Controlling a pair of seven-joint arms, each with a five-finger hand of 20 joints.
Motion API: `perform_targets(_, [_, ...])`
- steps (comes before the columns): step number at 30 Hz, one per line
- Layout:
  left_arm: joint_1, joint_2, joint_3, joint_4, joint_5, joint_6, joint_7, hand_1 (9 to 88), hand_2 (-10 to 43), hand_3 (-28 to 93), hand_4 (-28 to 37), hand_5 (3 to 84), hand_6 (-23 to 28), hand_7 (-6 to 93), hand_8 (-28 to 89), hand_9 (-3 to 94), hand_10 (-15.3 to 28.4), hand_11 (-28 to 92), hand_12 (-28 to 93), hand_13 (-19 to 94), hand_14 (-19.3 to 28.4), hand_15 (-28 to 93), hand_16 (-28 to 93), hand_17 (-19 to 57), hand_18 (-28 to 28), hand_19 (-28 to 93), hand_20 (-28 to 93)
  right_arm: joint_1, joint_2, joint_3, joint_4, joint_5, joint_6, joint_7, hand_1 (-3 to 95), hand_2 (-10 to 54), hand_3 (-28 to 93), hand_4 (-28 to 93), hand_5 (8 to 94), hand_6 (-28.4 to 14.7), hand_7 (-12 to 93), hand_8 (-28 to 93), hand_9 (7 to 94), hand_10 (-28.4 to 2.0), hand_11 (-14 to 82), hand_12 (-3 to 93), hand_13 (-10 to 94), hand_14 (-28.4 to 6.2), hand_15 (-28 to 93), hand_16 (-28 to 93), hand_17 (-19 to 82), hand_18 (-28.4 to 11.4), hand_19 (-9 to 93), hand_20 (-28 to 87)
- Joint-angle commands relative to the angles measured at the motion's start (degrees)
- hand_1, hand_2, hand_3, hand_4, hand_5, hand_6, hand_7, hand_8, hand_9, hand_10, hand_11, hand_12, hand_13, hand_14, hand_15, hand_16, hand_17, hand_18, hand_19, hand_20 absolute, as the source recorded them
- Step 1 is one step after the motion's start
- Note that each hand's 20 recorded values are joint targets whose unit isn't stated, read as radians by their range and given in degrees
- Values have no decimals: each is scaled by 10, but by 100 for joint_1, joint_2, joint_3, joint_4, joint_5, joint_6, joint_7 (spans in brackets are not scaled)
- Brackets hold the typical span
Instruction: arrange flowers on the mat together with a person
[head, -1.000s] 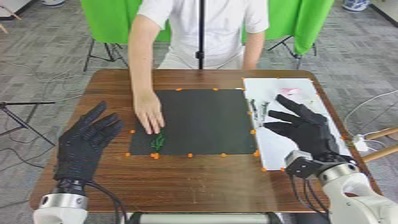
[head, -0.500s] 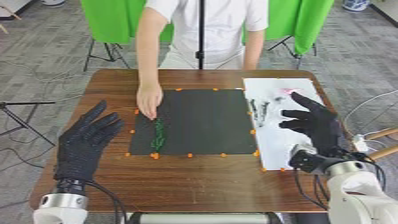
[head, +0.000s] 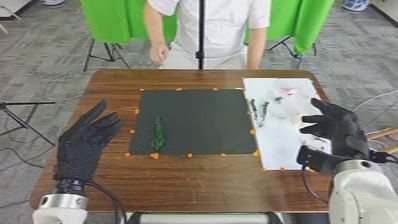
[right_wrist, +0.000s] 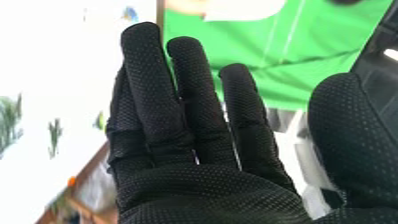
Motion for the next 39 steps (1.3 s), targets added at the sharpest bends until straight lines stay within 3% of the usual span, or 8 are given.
perform_targets(1, [115, -21, -48, -25, 1, -26, -76, 235, 103, 762, -254, 372, 105, 109, -94, 363, 232, 261, 86, 261, 284, 490, -118, -78, 239, 606, -35, 299, 721, -536, -190, -1523, 516, 1471, 211, 68, 816, -281, 499, -42, 130, -131, 631, -188, 255, 120, 595, -171, 553, 74, 185, -227, 783, 83])
perform_targets(7, [137, -139, -106, -63, 56, -70, -257, 235, 103, 762, -254, 373, 106, 109, -94, 363, 232, 260, 85, 261, 284, 490, -118, -78, 239, 606, -34, -76, 782, -415, -220, -2793, 236, 2307, 224, 59, 811, -279, 516, -47, 129, -130, 663, -195, 270, 125, 614, -167, 557, 72, 199, -231, 805, 60])
perform_targets(14, [139, -151, -145, -62, 68, -84, -257, 234, 104, 761, -254, 374, 107, 108, -94, 363, 232, 260, 85, 261, 284, 492, -118, -78, 239, 606, -34, -74, 850, -493, -49, -4003, -569, 3108, 250, 29, 804, -274, 528, -50, 127, -130, 684, -194, 267, 131, 635, -157, 551, 74, 214, -234, 824, 30])
perform_targets(27, [84, -189, -135, -56, 85, -110, -304, 235, 104, 761, -254, 374, 107, 108, -93, 363, 232, 260, 86, 261, 284, 492, -118, -79, 239, 606, -33, -148, 645, -534, 525, -5329, -2440, 3400, 270, 9, 787, -268, 529, -44, 119, -126, 685, -188, 246, 130, 632, -156, 514, 78, 206, -230, 816, -20])
perform_targets(39, [-10, -238, -95, -32, 114, -175, -405, 234, 104, 762, -254, 374, 107, 107, -93, 363, 232, 260, 85, 261, 284, 493, -119, -78, 239, 606, -33, 317, 537, -877, 1228, -5818, -2848, 3509, 289, -15, 793, -273, 532, -37, 120, -128, 685, -175, 231, 132, 632, -148, 484, 87, 192, -221, 799, -28])
